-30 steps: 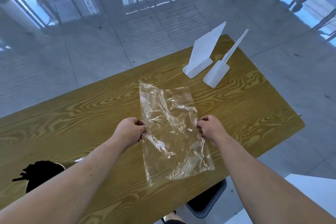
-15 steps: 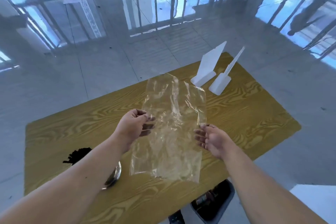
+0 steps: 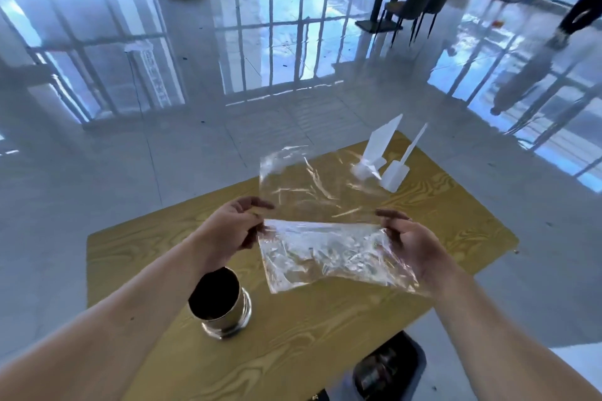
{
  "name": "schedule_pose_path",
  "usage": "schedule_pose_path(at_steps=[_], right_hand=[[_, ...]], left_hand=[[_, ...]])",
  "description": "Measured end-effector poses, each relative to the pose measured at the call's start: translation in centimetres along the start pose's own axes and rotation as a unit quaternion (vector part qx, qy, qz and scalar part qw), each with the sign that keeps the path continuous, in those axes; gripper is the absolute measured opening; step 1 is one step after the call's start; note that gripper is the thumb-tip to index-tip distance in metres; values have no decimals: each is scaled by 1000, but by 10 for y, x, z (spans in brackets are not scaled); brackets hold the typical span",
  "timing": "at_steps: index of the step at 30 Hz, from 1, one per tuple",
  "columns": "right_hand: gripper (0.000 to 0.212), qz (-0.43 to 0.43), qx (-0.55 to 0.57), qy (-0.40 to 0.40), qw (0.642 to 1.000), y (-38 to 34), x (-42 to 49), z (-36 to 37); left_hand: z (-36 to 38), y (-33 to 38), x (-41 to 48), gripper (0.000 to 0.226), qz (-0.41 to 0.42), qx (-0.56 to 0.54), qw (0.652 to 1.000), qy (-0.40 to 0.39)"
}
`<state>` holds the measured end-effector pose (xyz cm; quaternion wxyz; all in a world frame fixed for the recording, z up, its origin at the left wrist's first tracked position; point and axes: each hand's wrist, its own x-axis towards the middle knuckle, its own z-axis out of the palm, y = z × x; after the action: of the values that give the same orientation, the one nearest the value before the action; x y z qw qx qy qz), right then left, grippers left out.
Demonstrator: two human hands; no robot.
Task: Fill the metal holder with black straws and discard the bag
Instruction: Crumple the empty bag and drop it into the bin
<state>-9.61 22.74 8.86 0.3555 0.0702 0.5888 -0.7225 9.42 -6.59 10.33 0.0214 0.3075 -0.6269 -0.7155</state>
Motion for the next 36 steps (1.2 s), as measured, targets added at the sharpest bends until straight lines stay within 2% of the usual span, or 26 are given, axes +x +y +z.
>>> schedule_pose_path(at_steps=[4, 9, 11, 13, 15, 17, 19, 21, 23, 25, 27, 30, 31, 33, 36], right_hand=[[64, -43, -19, -7, 999, 7, -26, 7], [41, -46, -86, 9, 995, 13, -61, -3], [38, -48, -101, 22, 993, 13, -72, -15], [39, -54, -112, 26, 992, 10, -81, -27], [24, -77, -127, 38, 988, 8, -89, -38], [14, -108, -130, 69, 983, 6, -93, -54], [24, -130, -113, 94, 981, 5, -92, -69], [33, -143, -113, 118, 976, 3, -93, -86], [33, -151, -154, 136, 967, 2, -95, -104], [26, -148, -217, 156, 952, 1, -98, -122], [17, -135, -322, 178, 920, -3, -100, -139], [38, -124, -514, 166, 833, -12, -97, -155], [44, -133, -534, 151, 821, -15, -93, -157], [42, -146, -524, 107, 832, -20, -84, -157], [13, -133, -446, 62, 883, -18, -66, -151]], left_hand=[[-6, 4, -13, 59, 22, 7, 1000, 8], [-5, 11, -25, 38, 22, 48, 998, -37], [2, 11, -25, 36, 12, 49, 997, -66], [18, 13, -25, 32, 29, 65, 994, -81], [36, 15, -23, 14, 69, 84, 990, -92], [56, 16, -19, 37, 96, 110, 985, -87], [73, 20, -14, 47, 126, 135, 980, -69], [90, 23, -9, 49, 151, 156, 974, -63], [112, 24, -3, 41, 181, 196, 962, -59], [135, 27, 3, 33, 207, 236, 948, -51], [164, 32, 7, 31, 228, 280, 931, -56], [208, 42, 8, 34, 264, 343, 898, -81], [223, 43, 8, 35, 273, 361, 887, -90], [252, 47, 9, 32, 284, 394, 868, -104], [276, 53, 10, 29, 318, 419, 847, -74]])
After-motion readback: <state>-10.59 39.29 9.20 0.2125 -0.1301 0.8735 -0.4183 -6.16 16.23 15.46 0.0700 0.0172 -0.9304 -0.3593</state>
